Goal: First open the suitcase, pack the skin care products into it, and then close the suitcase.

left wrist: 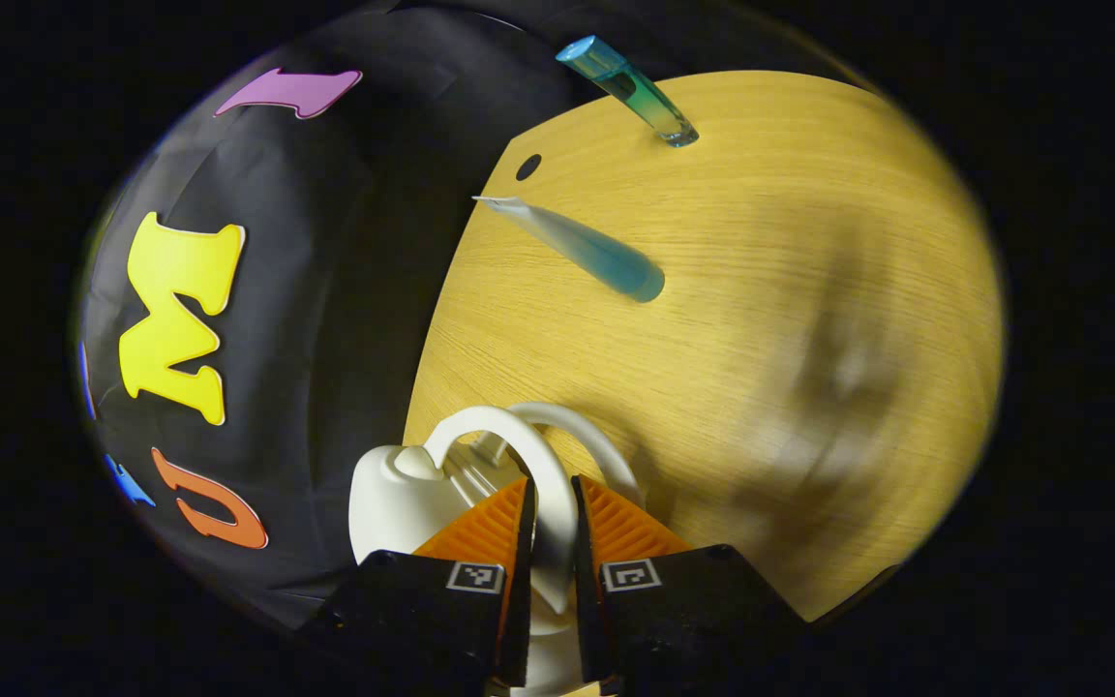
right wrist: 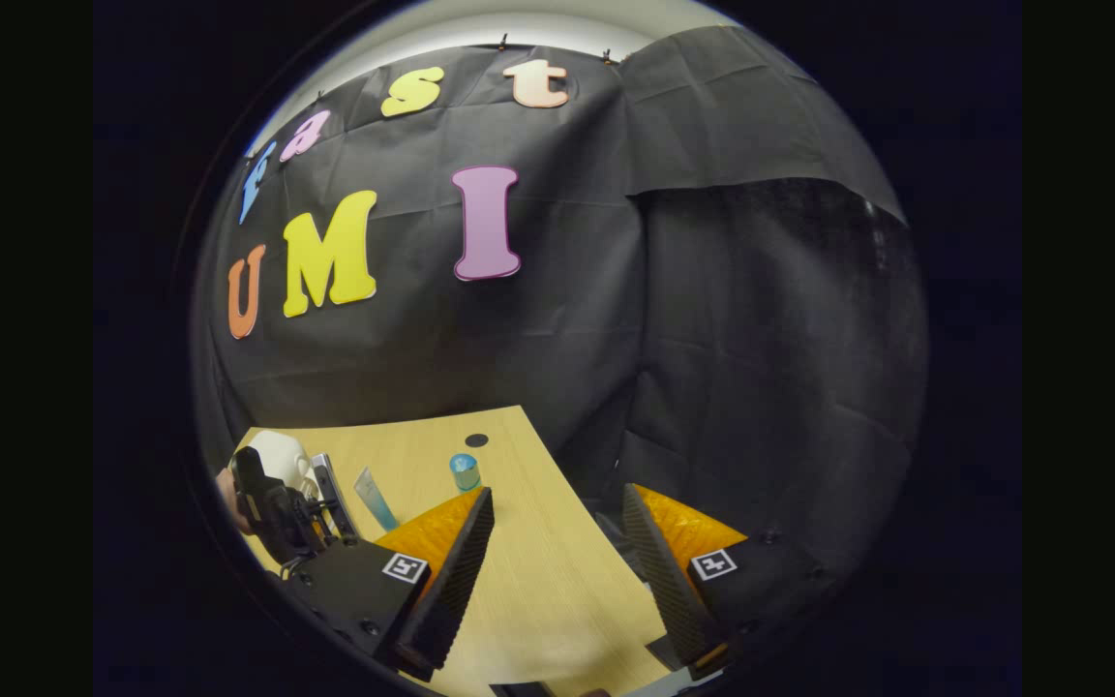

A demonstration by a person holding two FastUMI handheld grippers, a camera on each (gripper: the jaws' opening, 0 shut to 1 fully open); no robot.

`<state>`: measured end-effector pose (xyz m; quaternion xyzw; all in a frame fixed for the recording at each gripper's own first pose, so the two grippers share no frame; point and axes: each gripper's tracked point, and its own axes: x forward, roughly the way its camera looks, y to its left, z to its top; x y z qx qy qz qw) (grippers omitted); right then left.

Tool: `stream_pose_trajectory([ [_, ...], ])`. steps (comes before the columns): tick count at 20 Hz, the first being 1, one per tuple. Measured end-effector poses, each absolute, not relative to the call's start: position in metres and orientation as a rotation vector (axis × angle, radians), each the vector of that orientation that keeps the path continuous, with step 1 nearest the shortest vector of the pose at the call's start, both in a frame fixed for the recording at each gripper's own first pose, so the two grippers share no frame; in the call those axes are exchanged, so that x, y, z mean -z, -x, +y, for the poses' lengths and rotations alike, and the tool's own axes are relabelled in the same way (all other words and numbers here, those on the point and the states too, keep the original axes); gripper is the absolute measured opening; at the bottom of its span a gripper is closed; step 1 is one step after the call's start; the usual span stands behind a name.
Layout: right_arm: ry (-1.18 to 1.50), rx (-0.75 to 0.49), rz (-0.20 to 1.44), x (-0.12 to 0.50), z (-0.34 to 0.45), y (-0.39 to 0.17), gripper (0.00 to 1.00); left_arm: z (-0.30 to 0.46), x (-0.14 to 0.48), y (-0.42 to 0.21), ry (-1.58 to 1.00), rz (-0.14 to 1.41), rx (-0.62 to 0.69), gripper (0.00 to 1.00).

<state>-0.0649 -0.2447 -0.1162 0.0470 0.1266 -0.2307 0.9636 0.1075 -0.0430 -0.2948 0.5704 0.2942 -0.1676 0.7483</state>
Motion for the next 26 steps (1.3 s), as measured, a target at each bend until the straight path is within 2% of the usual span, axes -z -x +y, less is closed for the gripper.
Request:
stream_pose_trajectory([
  [2, -0.086, 0.448, 0.252, 0.112, -0.235, 0.061, 0.8, -0.044, 0.285, -0.107, -1.219, 0.615, 0.347, 0.16],
  [5, -0.065, 0.411, 0.233, 0.102, -0.217, 0.052, 0.79, -0.046, 0.235, -0.097, -1.142, 0.506, 0.301, 0.12],
  [9, -0.036, 0.326, 0.212, 0.083, -0.179, 0.027, 0.8, -0.013, 0.143, -0.106, -0.826, 0.361, 0.237, 0.09],
  [12, -0.01, 0.244, 0.189, 0.065, -0.14, 0.007, 0.8, 0.056, 0.071, -0.112, -0.619, 0.241, 0.154, 0.08],
  [15, 0.02, 0.169, 0.181, 0.054, -0.102, -0.009, 0.8, 0.15, 0.044, -0.11, -0.504, 0.19, 0.03, 0.08],
  [17, 0.035, 0.13, 0.182, 0.05, -0.079, -0.016, 0.8, 0.216, 0.045, -0.113, -0.479, 0.167, -0.057, 0.07],
  [20, 0.087, 0.074, 0.189, 0.05, -0.044, -0.023, 0.8, 0.304, 0.071, -0.113, -0.464, 0.219, -0.154, 0.06],
  [26, 0.134, 0.046, 0.245, 0.063, -0.008, -0.028, 0.8, 0.41, 0.152, -0.121, -0.271, 0.364, -0.268, 0.06],
])
